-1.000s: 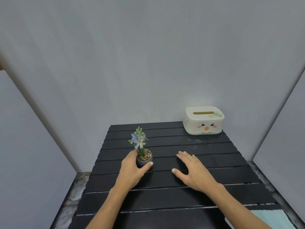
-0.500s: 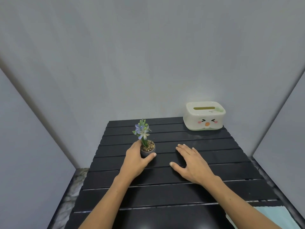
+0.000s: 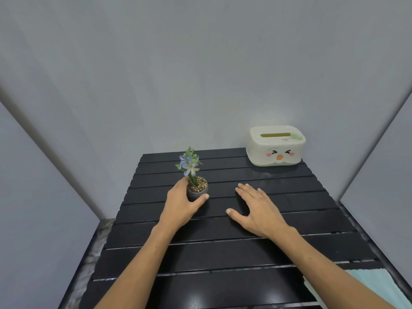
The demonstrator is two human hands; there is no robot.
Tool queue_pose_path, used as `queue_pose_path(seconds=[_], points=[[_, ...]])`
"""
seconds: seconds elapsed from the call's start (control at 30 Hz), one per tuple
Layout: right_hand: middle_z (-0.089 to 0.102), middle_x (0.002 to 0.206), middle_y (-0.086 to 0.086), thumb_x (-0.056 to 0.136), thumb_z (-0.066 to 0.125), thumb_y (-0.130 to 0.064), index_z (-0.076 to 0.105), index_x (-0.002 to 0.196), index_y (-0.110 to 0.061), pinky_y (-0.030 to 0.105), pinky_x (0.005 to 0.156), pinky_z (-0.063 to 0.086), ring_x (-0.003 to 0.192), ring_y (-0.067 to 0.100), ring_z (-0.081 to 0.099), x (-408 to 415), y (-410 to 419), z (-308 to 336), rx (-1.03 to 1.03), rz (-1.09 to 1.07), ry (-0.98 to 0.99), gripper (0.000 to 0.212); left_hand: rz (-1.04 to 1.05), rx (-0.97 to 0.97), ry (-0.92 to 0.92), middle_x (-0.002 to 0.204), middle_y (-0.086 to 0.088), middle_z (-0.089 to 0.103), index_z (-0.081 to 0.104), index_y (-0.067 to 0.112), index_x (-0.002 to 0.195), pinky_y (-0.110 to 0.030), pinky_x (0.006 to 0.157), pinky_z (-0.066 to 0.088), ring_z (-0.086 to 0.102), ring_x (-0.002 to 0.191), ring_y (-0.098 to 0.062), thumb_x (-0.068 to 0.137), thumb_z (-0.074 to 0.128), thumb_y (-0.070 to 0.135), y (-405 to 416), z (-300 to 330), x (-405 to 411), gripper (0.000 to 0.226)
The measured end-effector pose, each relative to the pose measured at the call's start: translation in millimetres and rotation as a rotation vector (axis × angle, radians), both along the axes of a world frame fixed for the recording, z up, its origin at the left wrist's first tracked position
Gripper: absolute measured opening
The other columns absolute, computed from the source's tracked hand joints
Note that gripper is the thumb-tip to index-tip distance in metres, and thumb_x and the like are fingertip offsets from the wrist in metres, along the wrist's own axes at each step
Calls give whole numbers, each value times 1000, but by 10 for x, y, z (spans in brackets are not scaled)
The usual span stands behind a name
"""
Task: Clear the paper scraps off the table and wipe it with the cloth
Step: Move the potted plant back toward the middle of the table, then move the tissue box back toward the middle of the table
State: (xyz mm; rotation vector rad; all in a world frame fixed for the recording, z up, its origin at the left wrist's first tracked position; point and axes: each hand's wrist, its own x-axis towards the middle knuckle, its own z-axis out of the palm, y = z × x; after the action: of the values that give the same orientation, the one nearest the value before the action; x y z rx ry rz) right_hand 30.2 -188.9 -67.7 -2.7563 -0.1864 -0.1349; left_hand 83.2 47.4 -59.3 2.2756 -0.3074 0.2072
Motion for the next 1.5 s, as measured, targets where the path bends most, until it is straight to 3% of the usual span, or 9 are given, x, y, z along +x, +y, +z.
queue_pose_path(seconds=[0.6, 0.8, 0.93, 1.07, 1.33, 1.5], points=[[25, 162, -8, 89, 45, -69, 33, 153, -21, 33, 124, 4, 150, 7, 13, 19, -25, -25, 21, 12, 15, 81, 23, -24, 0, 112, 13, 63, 57, 30, 118, -34, 91, 52, 59, 102, -6, 77, 72, 51, 75, 3, -72, 48], [24, 163, -8, 88, 43, -70, 32, 153, -21, 33, 124, 4, 150, 7, 13, 32, -37, -47, 24, 16, 20, 82, 20, -85, 72, 134, 10, 58, 44, 27, 140, -33, 106, 47, 55, 123, -6, 75, 76, 49, 169, -45, -114, 76], [25, 162, -7, 88, 45, -69, 33, 153, -21, 34, 124, 6, 150, 8, 14, 27, -48, -30, 45, 21, 26, 82, 19, -81, 74, 144, 9, 50, 37, 28, 147, -25, 105, 44, 51, 125, -4, 76, 78, 48, 271, -56, -223, 85], [25, 163, -6, 89, 46, -67, 30, 154, -20, 33, 124, 8, 150, 9, 14, -21, -83, 15, 80, 13, 38, 82, 46, -75, 94, 148, 5, 46, 33, 26, 150, -31, 106, 45, 50, 128, -9, 73, 79, 53, 383, -52, -449, 94], [26, 162, -6, 89, 50, -66, 30, 154, -22, 28, 119, 11, 149, 10, 20, -194, -434, 117, 193, -92, 3, 81, 49, -135, 85, 128, 15, 58, 50, 28, 138, -32, 105, 47, 55, 116, 4, 66, 74, 63, 200, 2, -946, 84], [26, 162, -7, 84, 53, -70, 27, 154, -26, 28, 114, 21, 147, 12, 25, -177, -812, 125, 275, -210, 26, 87, -68, -146, 104, 128, 21, 55, 49, 33, 139, -21, 102, 45, 51, 118, 10, 70, 77, 60, -350, 52, -829, 79]])
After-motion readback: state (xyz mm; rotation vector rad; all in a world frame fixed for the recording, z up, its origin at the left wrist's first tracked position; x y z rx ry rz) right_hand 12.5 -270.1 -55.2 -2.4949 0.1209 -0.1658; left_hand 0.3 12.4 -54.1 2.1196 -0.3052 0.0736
